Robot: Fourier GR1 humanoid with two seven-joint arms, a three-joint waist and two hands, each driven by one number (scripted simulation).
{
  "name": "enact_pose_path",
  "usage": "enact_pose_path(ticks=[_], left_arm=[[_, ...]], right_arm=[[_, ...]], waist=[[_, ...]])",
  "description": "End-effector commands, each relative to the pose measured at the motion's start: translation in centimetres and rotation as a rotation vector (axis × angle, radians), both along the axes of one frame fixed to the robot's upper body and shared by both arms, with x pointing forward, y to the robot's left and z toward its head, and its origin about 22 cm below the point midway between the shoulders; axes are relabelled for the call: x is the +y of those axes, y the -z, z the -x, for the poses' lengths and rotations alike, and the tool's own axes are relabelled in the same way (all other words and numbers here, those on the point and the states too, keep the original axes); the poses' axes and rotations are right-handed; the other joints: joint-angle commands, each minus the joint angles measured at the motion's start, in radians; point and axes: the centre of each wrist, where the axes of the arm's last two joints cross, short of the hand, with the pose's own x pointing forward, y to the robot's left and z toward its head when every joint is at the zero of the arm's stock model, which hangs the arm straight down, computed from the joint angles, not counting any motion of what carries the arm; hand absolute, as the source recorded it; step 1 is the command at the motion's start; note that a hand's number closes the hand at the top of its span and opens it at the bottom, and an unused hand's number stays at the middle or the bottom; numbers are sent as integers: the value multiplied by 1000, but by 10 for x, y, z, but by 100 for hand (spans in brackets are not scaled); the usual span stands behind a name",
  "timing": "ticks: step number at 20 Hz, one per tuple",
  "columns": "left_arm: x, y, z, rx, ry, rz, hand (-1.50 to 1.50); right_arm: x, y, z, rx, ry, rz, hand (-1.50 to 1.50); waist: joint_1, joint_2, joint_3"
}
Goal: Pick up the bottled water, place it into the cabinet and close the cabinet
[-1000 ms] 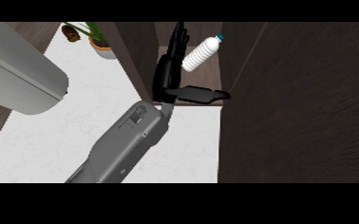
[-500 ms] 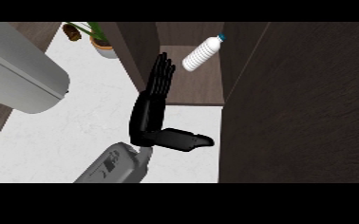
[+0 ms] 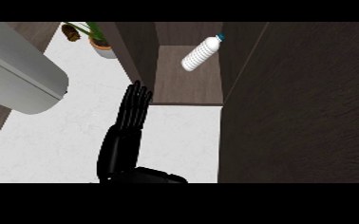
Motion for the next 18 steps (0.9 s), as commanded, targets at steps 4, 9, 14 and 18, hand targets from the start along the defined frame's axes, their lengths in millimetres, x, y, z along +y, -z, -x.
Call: enact_pose_path(ticks=[4,9,14,18], left_arm=[[33,-12,25,-6,-49,1,-150],[49,-4,38,-6,-54,-4,-150],[58,-7,42,-19,-86,23,-150],[74,-1,57,-7,-99,28,-150]], right_arm=[[33,-48,7,-63,-113,104,150],[56,-49,3,-92,-149,81,150],[80,-57,3,-90,-183,72,150],[97,-58,-4,-143,-208,107,150]], waist=[[-4,0,0],[-12,-4,-2],[-12,-1,-4],[1,-3,-4]])
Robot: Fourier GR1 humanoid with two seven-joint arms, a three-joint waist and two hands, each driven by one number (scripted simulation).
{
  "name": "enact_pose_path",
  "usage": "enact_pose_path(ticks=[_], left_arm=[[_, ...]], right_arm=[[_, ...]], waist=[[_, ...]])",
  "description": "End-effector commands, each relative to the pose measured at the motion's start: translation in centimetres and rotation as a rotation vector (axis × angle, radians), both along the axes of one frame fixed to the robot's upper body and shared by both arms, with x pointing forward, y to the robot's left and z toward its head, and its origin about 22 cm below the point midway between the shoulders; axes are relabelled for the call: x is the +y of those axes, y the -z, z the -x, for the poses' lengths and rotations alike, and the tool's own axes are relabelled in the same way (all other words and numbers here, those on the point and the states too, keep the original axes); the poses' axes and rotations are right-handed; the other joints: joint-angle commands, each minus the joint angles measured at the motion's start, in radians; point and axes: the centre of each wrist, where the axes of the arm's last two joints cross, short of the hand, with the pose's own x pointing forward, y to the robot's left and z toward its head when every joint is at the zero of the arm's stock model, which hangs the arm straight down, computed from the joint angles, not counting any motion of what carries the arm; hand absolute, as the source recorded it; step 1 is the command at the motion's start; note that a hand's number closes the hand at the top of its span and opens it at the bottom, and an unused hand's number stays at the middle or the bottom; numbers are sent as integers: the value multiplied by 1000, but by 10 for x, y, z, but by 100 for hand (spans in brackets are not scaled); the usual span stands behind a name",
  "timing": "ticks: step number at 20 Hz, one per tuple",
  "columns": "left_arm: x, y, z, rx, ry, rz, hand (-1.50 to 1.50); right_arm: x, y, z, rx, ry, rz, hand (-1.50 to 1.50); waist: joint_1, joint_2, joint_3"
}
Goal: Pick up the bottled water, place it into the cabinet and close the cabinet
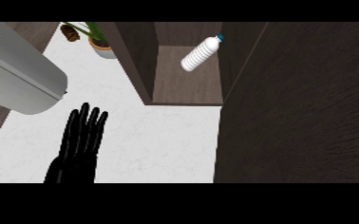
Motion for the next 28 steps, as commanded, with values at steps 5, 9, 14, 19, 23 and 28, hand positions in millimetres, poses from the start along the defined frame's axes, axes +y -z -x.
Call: enact_pose_path(ticks=[5,9,14,19,23,28], left_arm=[[26,-12,11,-14,-8,-7,-150],[32,1,19,6,-26,-5,-150],[46,-6,16,-5,-32,8,-150],[50,-7,25,-2,-20,12,-150],[58,-8,21,-6,7,14,-150],[69,-9,19,-21,4,3,-150]], right_arm=[[33,-44,-2,-201,-96,66,150],[48,-45,-12,-238,-109,69,150],[67,-45,-23,-235,-120,69,150],[78,-50,-35,-273,-111,111,150],[84,-49,-44,-287,-138,153,150],[90,-46,-52,-283,-175,168,150]], waist=[[23,-2,-2],[22,-7,-4],[23,-5,-6],[32,-3,-5],[33,4,-8],[53,10,-10]])
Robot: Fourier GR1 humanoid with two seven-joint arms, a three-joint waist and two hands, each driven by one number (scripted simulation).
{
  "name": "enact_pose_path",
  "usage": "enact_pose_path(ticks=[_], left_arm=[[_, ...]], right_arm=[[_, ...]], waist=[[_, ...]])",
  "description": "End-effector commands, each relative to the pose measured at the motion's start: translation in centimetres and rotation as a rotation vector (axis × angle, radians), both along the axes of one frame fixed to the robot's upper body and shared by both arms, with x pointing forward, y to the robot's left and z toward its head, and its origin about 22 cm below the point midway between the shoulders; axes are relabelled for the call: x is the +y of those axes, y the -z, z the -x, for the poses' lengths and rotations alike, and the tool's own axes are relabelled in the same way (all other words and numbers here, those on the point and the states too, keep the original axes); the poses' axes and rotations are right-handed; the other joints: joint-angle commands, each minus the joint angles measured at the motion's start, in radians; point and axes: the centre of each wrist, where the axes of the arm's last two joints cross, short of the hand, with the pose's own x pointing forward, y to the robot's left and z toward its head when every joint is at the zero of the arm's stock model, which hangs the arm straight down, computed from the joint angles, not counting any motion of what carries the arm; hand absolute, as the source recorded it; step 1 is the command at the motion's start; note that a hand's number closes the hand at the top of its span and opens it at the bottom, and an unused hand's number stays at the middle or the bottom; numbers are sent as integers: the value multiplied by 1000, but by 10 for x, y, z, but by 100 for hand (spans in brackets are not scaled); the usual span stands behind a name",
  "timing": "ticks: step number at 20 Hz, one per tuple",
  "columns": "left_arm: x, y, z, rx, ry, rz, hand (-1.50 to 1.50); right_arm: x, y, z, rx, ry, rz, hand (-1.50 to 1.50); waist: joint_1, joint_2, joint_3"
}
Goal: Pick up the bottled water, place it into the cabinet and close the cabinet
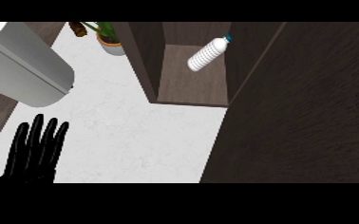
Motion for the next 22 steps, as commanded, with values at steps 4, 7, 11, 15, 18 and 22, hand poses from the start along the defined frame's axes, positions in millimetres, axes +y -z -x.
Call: enact_pose_path(ticks=[4,7,11,15,18,22], left_arm=[[7,-4,0,-10,17,-4,-150],[9,0,2,-15,4,-13,-150],[11,-3,3,-14,23,-3,-150],[15,-4,5,-28,29,-15,-150],[14,-6,0,-31,40,6,-150],[13,-10,-1,-53,88,0,-150]], right_arm=[[35,-6,-10,11,68,-111,150],[36,-5,-12,18,56,-98,150],[33,-2,-16,52,73,-129,150],[30,1,-20,97,70,-164,150],[38,10,-22,164,1,-140,150],[47,32,-19,362,-193,-103,150]], waist=[[13,4,0],[24,6,-2],[34,17,0],[63,25,0],[64,38,0],[121,60,-1]])
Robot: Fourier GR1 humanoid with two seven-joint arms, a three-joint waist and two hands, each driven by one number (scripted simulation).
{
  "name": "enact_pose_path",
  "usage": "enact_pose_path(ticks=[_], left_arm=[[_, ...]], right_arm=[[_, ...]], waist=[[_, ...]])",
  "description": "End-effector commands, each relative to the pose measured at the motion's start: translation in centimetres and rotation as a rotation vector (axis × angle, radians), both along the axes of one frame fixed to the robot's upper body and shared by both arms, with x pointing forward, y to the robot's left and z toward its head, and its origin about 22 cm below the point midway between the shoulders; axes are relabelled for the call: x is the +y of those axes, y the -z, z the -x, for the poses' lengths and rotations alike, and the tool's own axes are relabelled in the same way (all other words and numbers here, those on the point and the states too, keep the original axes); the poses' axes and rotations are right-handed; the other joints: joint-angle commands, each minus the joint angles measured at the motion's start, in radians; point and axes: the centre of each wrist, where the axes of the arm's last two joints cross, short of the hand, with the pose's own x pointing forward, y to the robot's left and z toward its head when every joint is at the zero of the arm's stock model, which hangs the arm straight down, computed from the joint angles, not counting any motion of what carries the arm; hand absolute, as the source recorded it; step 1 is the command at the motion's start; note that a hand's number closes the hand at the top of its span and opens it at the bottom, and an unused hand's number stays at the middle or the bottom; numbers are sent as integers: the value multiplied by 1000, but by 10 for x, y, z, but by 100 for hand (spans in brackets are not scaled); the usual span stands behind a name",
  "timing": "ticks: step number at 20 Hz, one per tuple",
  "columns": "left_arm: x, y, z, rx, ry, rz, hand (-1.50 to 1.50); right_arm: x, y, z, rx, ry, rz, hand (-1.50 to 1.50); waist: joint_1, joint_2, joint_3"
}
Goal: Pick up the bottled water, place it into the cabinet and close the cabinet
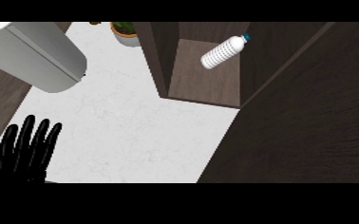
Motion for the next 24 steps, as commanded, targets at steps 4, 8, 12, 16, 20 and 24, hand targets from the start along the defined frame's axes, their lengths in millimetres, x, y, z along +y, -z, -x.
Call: enact_pose_path(ticks=[4,8,12,16,20,24], left_arm=[[2,-4,0,-22,45,-4,-150],[10,4,-1,0,7,-15,-150],[12,3,4,7,-2,-11,-150],[16,2,6,5,-20,-9,-150],[17,-2,2,-4,-2,-12,-150],[13,-3,6,-7,38,-6,-150]], right_arm=[[41,30,-16,354,-84,-103,150],[22,28,-29,384,85,-214,150],[4,31,-36,374,264,-271,150],[-6,36,-40,400,381,-330,150],[-11,35,-60,398,473,-345,150],[-4,37,-99,421,571,-357,150]], waist=[[51,15,1],[-4,6,3],[-23,2,4],[-23,0,5],[-17,3,5],[14,-3,9]])
